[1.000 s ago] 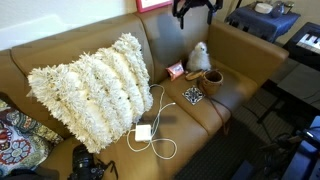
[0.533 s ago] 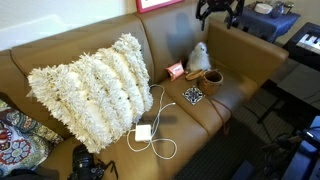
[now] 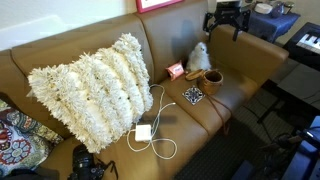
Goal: Move the brown bag to the left side of the sofa
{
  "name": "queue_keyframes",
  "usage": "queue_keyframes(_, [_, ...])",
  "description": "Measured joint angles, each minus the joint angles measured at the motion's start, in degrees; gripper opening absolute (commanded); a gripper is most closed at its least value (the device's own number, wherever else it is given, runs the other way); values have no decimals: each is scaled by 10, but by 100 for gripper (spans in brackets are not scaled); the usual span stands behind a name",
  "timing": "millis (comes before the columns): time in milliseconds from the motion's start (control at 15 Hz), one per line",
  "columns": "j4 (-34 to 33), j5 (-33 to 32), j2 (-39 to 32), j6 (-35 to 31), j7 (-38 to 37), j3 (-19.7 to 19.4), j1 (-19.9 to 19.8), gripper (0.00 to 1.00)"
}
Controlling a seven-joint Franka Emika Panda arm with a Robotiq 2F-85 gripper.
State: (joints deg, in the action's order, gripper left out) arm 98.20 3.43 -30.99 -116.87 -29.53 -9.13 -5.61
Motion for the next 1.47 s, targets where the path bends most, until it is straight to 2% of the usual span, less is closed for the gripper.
queue_keyframes(333, [31,27,-47,-7,21,6,0,100])
queue_keyframes(733, [9,52,-127,-6,30,15,0,100])
queue_keyframes(1133, [-109,53,-177,10,29,11,-3,100])
queue_keyframes(1467, [-216,53,-180,28,29,7,-16,100])
